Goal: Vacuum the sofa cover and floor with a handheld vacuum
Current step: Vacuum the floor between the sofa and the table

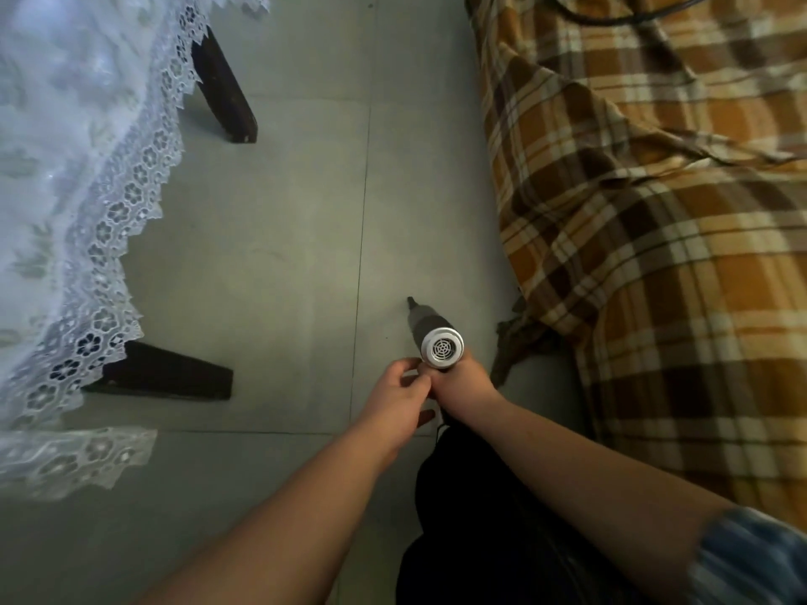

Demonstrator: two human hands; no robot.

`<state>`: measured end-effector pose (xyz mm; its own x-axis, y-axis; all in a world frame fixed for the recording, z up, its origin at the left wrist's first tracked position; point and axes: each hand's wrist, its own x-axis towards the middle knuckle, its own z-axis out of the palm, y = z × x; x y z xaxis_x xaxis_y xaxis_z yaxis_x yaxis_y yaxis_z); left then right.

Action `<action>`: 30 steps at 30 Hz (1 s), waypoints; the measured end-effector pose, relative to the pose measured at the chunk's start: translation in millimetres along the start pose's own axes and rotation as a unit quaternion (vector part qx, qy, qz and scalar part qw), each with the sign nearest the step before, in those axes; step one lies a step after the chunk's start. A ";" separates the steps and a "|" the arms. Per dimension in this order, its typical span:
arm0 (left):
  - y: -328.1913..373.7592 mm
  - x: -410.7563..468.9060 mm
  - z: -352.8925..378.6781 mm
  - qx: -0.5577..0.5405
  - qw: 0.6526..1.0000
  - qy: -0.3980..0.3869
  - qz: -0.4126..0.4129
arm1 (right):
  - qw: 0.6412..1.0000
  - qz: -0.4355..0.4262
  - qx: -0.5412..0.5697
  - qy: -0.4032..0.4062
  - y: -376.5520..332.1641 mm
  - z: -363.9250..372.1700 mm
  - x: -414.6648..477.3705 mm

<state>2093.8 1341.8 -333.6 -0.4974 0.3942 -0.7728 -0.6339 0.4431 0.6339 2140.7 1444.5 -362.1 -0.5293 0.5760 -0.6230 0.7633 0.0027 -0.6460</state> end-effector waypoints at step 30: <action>-75.6 -51.0 -25.2 -0.062 0.998 0.020 0.014 | 0.997 -0.040 -0.037 -0.056 39.5 40.1 -50.3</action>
<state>2152.1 1267.9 -342.8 -0.5384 0.3715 -0.7564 -0.6863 0.3276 0.6494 2182.6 1382.9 -374.0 -0.6236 0.4776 -0.6189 0.7403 0.1065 -0.6638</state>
